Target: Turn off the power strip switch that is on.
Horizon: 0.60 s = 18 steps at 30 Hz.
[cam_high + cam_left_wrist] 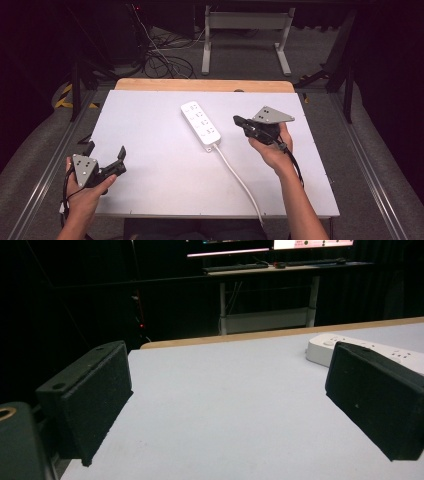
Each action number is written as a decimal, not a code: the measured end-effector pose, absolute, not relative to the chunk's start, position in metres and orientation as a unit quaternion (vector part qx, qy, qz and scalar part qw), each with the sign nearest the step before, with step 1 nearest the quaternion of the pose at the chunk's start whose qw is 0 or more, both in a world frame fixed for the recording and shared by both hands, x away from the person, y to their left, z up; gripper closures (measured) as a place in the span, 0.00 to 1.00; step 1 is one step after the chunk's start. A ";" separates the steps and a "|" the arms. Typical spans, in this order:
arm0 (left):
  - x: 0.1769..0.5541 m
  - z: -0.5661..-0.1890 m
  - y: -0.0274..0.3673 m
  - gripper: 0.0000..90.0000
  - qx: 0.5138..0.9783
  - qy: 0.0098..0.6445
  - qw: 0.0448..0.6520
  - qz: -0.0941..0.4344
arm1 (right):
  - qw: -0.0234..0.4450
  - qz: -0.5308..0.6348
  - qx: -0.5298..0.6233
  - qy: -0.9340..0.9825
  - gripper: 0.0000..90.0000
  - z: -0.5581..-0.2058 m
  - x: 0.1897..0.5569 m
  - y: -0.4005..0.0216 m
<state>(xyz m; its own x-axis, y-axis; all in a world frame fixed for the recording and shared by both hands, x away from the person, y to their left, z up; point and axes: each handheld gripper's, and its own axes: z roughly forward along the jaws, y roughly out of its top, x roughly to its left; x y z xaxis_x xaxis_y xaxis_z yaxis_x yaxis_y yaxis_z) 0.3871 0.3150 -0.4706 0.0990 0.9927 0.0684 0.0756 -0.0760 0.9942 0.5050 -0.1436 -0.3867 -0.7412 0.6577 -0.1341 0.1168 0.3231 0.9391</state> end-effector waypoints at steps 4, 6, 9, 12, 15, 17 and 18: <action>0.385 -0.471 0.316 0.06 0.562 0.477 0.481 0.475 | 0.250 0.524 0.239 0.778 1.00 -0.386 0.510 -0.133; 0.385 -0.471 0.316 0.06 0.563 0.477 0.482 0.473 | 0.246 0.520 0.233 0.784 1.00 -0.386 0.513 -0.126; 0.386 -0.471 0.315 0.06 0.564 0.475 0.482 0.473 | 0.239 0.510 0.226 0.794 1.00 -0.388 0.520 -0.112; 0.387 -0.471 0.314 0.06 0.566 0.473 0.483 0.472 | 0.234 0.492 0.219 0.810 1.00 -0.389 0.527 -0.097; 0.388 -0.471 0.313 0.06 0.567 0.471 0.485 0.471 | 0.227 0.475 0.211 0.824 1.00 -0.390 0.534 -0.082; 0.389 -0.471 0.311 0.06 0.568 0.469 0.487 0.469 | 0.225 0.461 0.209 0.833 1.00 -0.390 0.538 -0.074; 0.390 -0.471 0.311 0.06 0.569 0.469 0.487 0.468 | 0.222 0.456 0.209 0.836 1.00 -0.391 0.540 -0.070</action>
<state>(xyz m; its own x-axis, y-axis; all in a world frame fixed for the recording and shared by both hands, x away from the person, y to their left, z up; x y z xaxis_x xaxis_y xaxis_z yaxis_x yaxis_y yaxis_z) 0.3898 0.3107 -0.4708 0.1223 0.9895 0.0765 0.0777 -0.0864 0.9932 0.5402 -0.0696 -0.3910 -0.8135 0.5528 -0.1808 0.1475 0.4968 0.8552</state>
